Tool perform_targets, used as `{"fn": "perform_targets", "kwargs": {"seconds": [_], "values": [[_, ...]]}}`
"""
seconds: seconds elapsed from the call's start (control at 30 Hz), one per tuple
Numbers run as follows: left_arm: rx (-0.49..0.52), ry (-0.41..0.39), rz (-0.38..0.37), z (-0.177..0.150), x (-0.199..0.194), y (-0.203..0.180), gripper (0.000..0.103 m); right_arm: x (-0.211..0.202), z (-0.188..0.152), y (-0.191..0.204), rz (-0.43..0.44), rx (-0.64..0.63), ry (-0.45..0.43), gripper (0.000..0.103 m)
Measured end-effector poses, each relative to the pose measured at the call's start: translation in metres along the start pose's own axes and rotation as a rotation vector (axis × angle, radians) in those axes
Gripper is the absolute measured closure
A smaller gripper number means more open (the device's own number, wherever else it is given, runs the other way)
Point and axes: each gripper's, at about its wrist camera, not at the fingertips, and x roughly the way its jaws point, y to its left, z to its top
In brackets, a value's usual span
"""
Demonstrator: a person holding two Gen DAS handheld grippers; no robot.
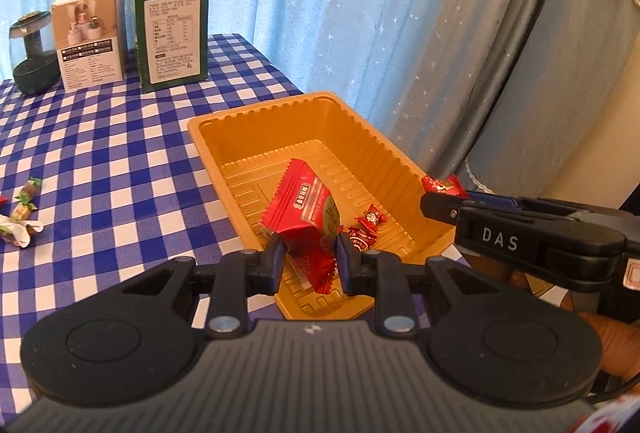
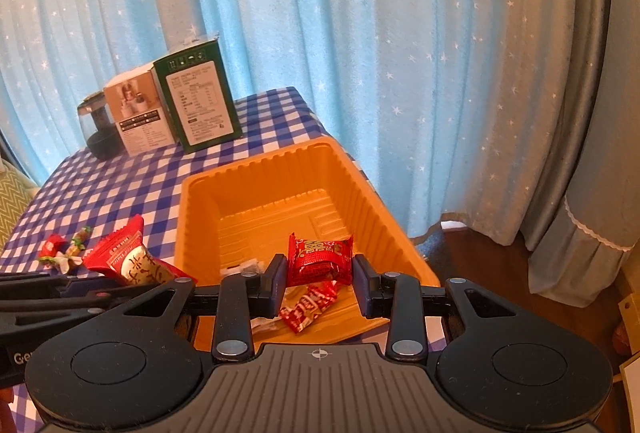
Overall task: Organize snacks
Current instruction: 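Open both grippers to drop the candies into the orange tray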
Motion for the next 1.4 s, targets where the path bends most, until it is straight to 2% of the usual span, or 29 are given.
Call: {"fn": "perform_targets", "kwargs": {"seconds": [0.27, 0.3, 0.33, 0.4, 0.6, 0.8, 0.97, 1.03, 1.07, 1.1, 1.4], "values": [[0.014, 0.018, -0.011, 0.006, 0.021, -0.005, 0.079, 0.014, 0.004, -0.009, -0.005, 0.016, 0.009, 0.067], [0.019, 0.019, -0.012, 0.006, 0.024, -0.006, 0.077, 0.015, 0.005, -0.01, -0.005, 0.018, 0.01, 0.067], [0.031, 0.019, -0.005, 0.006, 0.026, -0.006, 0.07, 0.015, 0.005, -0.01, -0.004, 0.02, 0.011, 0.067], [0.058, 0.028, 0.01, 0.005, 0.029, -0.007, 0.067, 0.016, 0.005, -0.011, -0.002, 0.023, 0.013, 0.067], [0.038, 0.023, 0.029, -0.001, 0.021, 0.003, 0.067, 0.016, 0.004, -0.011, -0.002, 0.029, 0.014, 0.067], [-0.011, 0.013, 0.056, -0.007, 0.007, 0.018, 0.062, 0.015, 0.005, -0.007, 0.016, 0.033, 0.013, 0.067], [-0.033, 0.008, 0.077, -0.011, -0.002, 0.03, 0.061, 0.018, 0.008, -0.003, 0.091, 0.062, 0.006, 0.067], [-0.037, 0.008, 0.087, -0.011, -0.006, 0.034, 0.06, 0.02, 0.01, -0.003, 0.115, 0.087, 0.017, 0.061], [-0.04, 0.005, 0.093, -0.011, -0.008, 0.036, 0.06, 0.019, 0.011, -0.004, 0.112, 0.097, 0.011, 0.047], [-0.043, 0.001, 0.099, -0.011, -0.01, 0.038, 0.058, 0.017, 0.011, -0.005, 0.109, 0.102, 0.0, 0.042], [-0.049, -0.029, 0.131, -0.015, -0.035, 0.044, 0.05, -0.009, 0.003, -0.014, 0.052, 0.135, 0.003, 0.042]]}}
